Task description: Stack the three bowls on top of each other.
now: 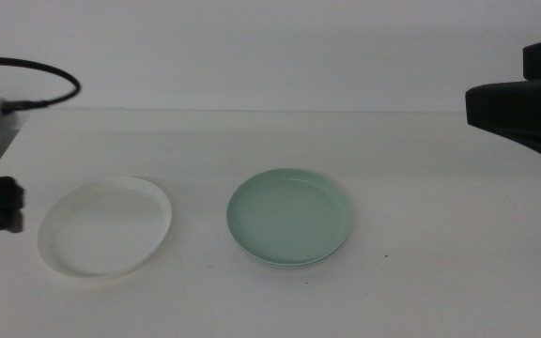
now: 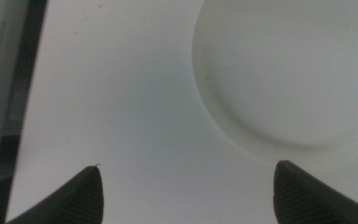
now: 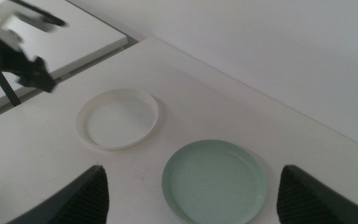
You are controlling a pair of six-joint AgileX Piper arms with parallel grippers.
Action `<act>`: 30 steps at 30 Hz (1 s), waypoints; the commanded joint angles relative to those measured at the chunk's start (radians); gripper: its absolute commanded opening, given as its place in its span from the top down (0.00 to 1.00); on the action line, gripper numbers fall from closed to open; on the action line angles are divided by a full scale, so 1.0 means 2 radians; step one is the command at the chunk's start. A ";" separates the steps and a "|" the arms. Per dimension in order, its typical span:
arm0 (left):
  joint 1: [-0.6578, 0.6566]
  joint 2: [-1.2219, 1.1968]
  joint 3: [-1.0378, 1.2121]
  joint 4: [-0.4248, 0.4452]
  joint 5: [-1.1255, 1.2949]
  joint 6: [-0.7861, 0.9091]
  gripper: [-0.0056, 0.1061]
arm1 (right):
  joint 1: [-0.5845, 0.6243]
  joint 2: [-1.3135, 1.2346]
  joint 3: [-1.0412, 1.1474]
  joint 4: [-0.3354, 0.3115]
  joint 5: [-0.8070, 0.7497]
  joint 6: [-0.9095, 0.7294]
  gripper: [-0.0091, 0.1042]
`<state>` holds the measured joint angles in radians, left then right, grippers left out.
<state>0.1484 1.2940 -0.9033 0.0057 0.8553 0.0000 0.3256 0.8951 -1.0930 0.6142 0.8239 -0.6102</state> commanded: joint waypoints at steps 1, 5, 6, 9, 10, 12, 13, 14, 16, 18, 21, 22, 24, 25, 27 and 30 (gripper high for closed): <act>0.000 0.046 -0.017 -0.008 -0.030 -0.008 0.11 | -0.003 -0.002 0.002 -0.003 -0.005 -0.006 0.13; 0.000 0.135 -0.082 -0.025 -0.023 0.023 0.11 | -0.003 -0.002 0.002 -0.003 -0.005 -0.006 0.13; 0.000 0.158 -0.101 -0.031 -0.018 0.031 0.11 | -0.003 -0.002 0.002 -0.003 -0.005 -0.006 0.13; 0.000 0.221 -0.151 -0.046 0.001 0.053 0.11 | -0.003 -0.002 0.002 -0.003 -0.005 -0.006 0.13; 0.000 0.240 -0.165 -0.046 0.005 0.054 0.11 | -0.003 -0.002 0.002 -0.003 -0.005 -0.006 0.13; 0.000 0.272 -0.187 -0.046 0.010 0.054 0.11 | -0.003 -0.002 0.002 -0.003 -0.005 -0.006 0.13; 0.000 0.284 -0.195 -0.043 0.011 0.054 0.11 | -0.003 -0.002 0.002 -0.003 -0.005 -0.006 0.13; 0.000 0.293 -0.198 -0.040 0.011 0.054 0.11 | -0.003 -0.002 0.002 -0.003 -0.005 -0.006 0.13; 0.000 0.309 -0.201 -0.031 0.003 0.055 0.11 | -0.003 -0.002 0.002 -0.003 -0.005 -0.006 0.13; 0.000 0.320 -0.201 -0.031 -0.003 0.058 0.11 | -0.003 -0.002 0.002 -0.003 -0.005 -0.006 0.13; 0.000 0.337 -0.202 -0.031 -0.006 0.064 0.15 | -0.003 -0.002 0.002 -0.003 -0.005 -0.006 0.13; 0.000 0.343 -0.202 -0.032 -0.006 0.066 0.17 | -0.003 -0.002 0.002 -0.003 -0.005 -0.006 0.13; 0.000 0.350 -0.202 -0.032 -0.006 0.067 0.21 | -0.003 -0.002 0.002 -0.003 -0.005 -0.006 0.13; 0.000 0.353 -0.202 -0.032 -0.006 0.067 0.24 | -0.003 -0.002 0.002 -0.003 -0.005 -0.006 0.13; 0.000 0.357 -0.202 -0.032 -0.005 0.067 0.33 | -0.003 -0.002 0.002 -0.003 -0.005 -0.006 0.13; 0.000 0.357 -0.202 -0.032 -0.004 0.067 0.55 | -0.003 -0.002 0.002 -0.003 -0.005 -0.006 0.13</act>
<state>0.1484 1.9975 -1.3044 -0.0659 0.8478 0.1316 0.3256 0.8951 -1.0930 0.6142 0.8239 -0.6102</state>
